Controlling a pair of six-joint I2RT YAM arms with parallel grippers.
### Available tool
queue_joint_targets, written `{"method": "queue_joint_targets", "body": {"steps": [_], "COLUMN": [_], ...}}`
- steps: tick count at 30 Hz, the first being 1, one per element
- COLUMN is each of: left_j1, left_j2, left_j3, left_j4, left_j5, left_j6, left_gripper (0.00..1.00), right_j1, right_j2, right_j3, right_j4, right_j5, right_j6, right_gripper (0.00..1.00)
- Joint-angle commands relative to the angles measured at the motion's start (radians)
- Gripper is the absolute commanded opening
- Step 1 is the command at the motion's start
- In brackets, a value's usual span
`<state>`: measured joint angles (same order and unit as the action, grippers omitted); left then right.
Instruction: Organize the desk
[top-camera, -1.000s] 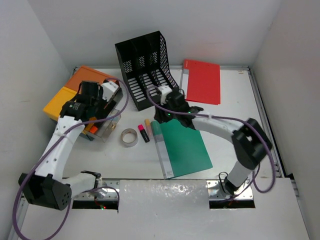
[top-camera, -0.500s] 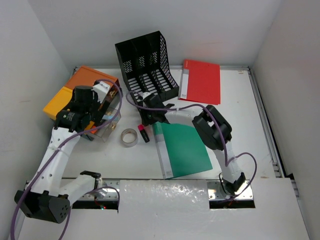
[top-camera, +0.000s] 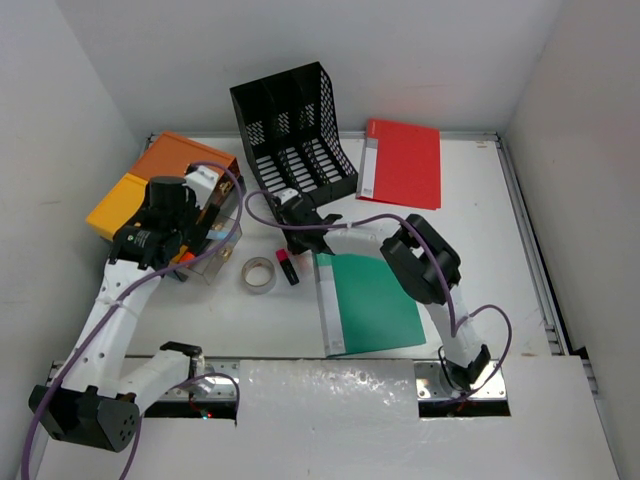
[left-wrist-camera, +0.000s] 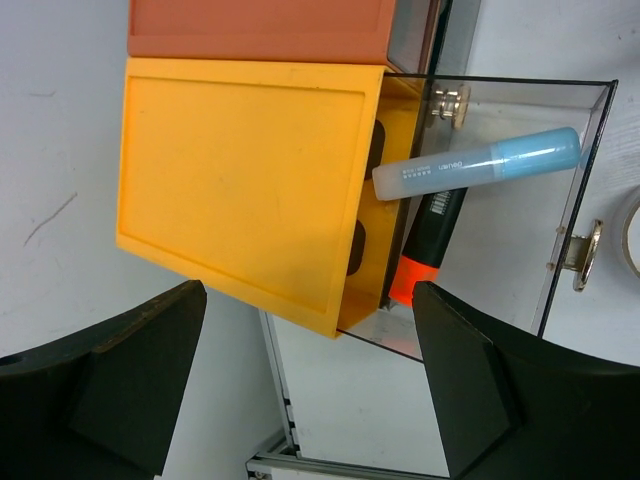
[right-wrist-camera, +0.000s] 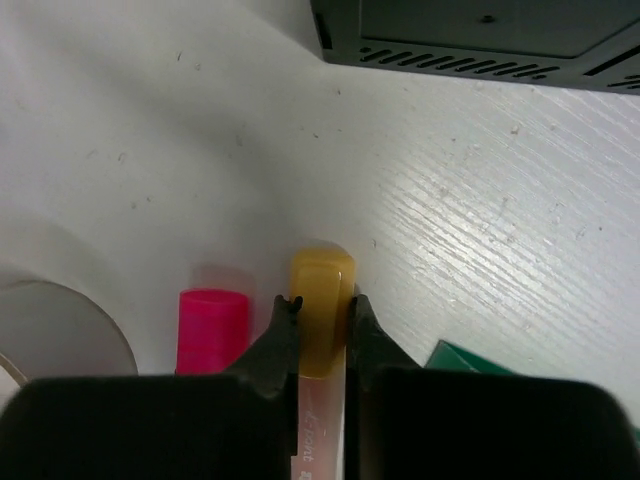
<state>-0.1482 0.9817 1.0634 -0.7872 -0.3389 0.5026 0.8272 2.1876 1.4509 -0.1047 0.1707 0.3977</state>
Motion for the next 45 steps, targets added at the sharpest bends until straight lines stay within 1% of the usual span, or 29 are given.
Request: {"method": "queue_joint_targets", "body": {"steps": [1, 4, 8, 9, 11, 12, 13, 14, 15, 18, 19, 20, 21, 22, 23, 25, 26, 28, 31, 32, 35, 39, 41, 42, 44, 45], "left_j1": [0.013, 0.013, 0.013, 0.013, 0.015, 0.016, 0.016, 0.016, 0.024, 0.070, 0.078, 0.079, 0.079, 0.081, 0.081, 0.082, 0.082, 0.084, 0.084, 0.084, 0.084, 0.084, 0.084, 0.084, 0.084, 0.084], "left_j2": [-0.017, -0.021, -0.029, -0.032, -0.052, -0.060, -0.067, -0.084, -0.092, -0.141, -0.168, -0.178, -0.186, -0.199, -0.205, -0.212, -0.210, -0.210, -0.209, -0.209, -0.209, -0.209, -0.207, -0.206, -0.206, -0.206], "left_j3": [-0.011, -0.028, -0.031, -0.028, -0.023, -0.020, -0.017, -0.013, -0.008, -0.009, -0.014, -0.011, -0.005, 0.006, 0.012, 0.030, 0.033, 0.029, 0.017, 0.015, 0.018, 0.021, 0.021, 0.021, 0.023, 0.024], "left_j4": [0.046, 0.072, 0.101, 0.106, 0.129, 0.138, 0.153, 0.161, 0.169, 0.195, 0.213, 0.213, 0.209, 0.207, 0.207, 0.200, 0.198, 0.206, 0.213, 0.215, 0.213, 0.210, 0.210, 0.210, 0.209, 0.209], "left_j5": [-0.003, -0.023, -0.054, -0.054, -0.060, -0.064, -0.066, -0.081, -0.092, -0.152, -0.170, -0.213, -0.228, -0.248, -0.255, -0.259, -0.261, -0.262, -0.256, -0.253, -0.247, -0.236, -0.230, -0.230, -0.230, -0.229], "left_j6": [-0.027, -0.035, -0.077, -0.090, -0.126, -0.140, -0.151, -0.176, -0.185, -0.202, -0.202, -0.206, -0.211, -0.223, -0.228, -0.231, -0.231, -0.223, -0.216, -0.214, -0.213, -0.211, -0.210, -0.208, -0.208, -0.207], "left_gripper": [0.83, 0.83, 0.83, 0.83, 0.86, 0.87, 0.87, 0.88, 0.88, 0.88, 0.88, 0.88, 0.88, 0.88, 0.88, 0.88, 0.88, 0.88, 0.88, 0.88, 0.88, 0.88, 0.88, 0.88, 0.88, 0.88], "right_j1": [-0.003, -0.007, -0.008, -0.008, -0.007, -0.007, -0.002, 0.003, 0.012, 0.058, 0.078, 0.087, 0.105, 0.113, 0.121, 0.138, 0.144, 0.162, 0.190, 0.197, 0.197, 0.201, 0.201, 0.201, 0.201, 0.201], "right_j2": [-0.005, -0.063, -0.185, -0.240, -0.291, -0.331, -0.342, -0.348, -0.348, -0.272, -0.199, -0.155, -0.111, -0.026, 0.015, 0.088, 0.151, 0.201, 0.224, 0.206, 0.152, 0.101, 0.101, 0.101, 0.107, 0.106], "right_j3": [-0.027, -0.020, -0.021, -0.021, -0.017, -0.015, -0.015, -0.011, 0.014, 0.106, 0.202, 0.259, 0.364, 0.411, 0.495, 0.569, 0.598, 0.655, 0.638, 0.587, 0.481, 0.398, 0.396, 0.399, 0.407, 0.408], "right_j4": [-0.035, -0.001, 0.097, 0.170, 0.244, 0.331, 0.382, 0.469, 0.503, 0.550, 0.543, 0.524, 0.516, 0.511, 0.517, 0.533, 0.551, 0.571, 0.550, 0.551, 0.588, 0.605, 0.577, 0.565, 0.536, 0.530], "right_j5": [0.084, 0.110, 0.056, 0.023, -0.002, -0.043, -0.074, -0.106, -0.162, -0.276, -0.366, -0.402, -0.431, -0.468, -0.477, -0.496, -0.508, -0.530, -0.548, -0.548, -0.559, -0.553, -0.553, -0.553, -0.553, -0.550], "right_j6": [-0.020, -0.071, -0.152, -0.190, -0.224, -0.244, -0.255, -0.270, -0.305, -0.332, -0.323, -0.309, -0.284, -0.272, -0.242, -0.208, -0.183, -0.174, -0.232, -0.255, -0.250, -0.272, -0.286, -0.289, -0.292, -0.293], "right_gripper": [0.00, 0.00, 0.00, 0.00, 0.00, 0.00, 0.00, 0.00, 0.00, 0.00, 0.00, 0.00, 0.00, 0.00, 0.00, 0.00, 0.00, 0.00, 0.00, 0.00, 0.00, 0.00, 0.00, 0.02, 0.13, 0.28]}}
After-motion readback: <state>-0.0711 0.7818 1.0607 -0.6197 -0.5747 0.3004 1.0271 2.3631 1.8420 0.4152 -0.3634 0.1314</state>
